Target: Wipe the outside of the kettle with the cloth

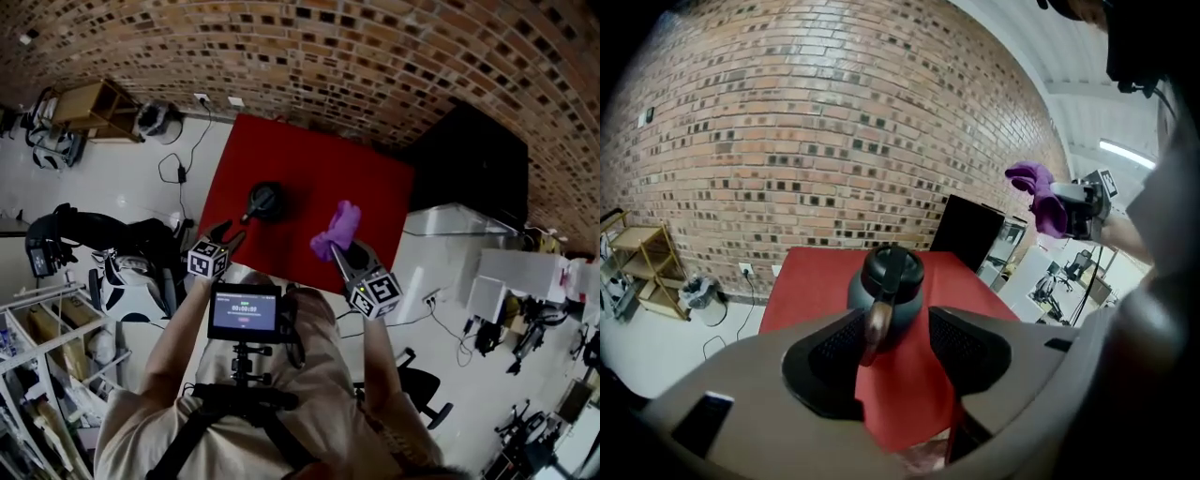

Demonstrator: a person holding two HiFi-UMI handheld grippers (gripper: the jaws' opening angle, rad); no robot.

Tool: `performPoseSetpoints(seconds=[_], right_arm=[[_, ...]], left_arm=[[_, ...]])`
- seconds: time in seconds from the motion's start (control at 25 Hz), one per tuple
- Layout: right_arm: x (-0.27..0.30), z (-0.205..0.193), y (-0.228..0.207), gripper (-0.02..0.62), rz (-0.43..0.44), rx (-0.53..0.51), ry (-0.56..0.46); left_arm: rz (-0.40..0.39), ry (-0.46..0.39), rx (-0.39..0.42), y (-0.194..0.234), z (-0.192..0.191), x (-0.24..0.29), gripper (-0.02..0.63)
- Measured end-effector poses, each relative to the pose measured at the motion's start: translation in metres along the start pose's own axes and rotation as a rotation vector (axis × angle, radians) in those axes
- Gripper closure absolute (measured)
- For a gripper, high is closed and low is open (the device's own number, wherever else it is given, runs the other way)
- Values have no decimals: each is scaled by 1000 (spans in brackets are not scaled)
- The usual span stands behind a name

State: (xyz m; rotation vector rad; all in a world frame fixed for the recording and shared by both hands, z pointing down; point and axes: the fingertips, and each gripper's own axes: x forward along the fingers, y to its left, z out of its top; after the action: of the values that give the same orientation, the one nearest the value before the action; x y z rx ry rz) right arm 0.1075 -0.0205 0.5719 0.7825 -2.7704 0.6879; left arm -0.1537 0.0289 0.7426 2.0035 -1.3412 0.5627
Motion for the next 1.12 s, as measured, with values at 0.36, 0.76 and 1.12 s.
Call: performPoseSetpoints(seconds=[0.36,0.76,1.12], right_arm=[[9,-4,5,499,-73,8,9],[-2,-8,12,499,-190,56,-41],[-7,-9,11,499,-236,64,-60]], left_arm=[[-70,120,-12,25,-26,53,373],[-158,234,284,25,-49,88,499],[-280,80,-21,9,27,84,509]])
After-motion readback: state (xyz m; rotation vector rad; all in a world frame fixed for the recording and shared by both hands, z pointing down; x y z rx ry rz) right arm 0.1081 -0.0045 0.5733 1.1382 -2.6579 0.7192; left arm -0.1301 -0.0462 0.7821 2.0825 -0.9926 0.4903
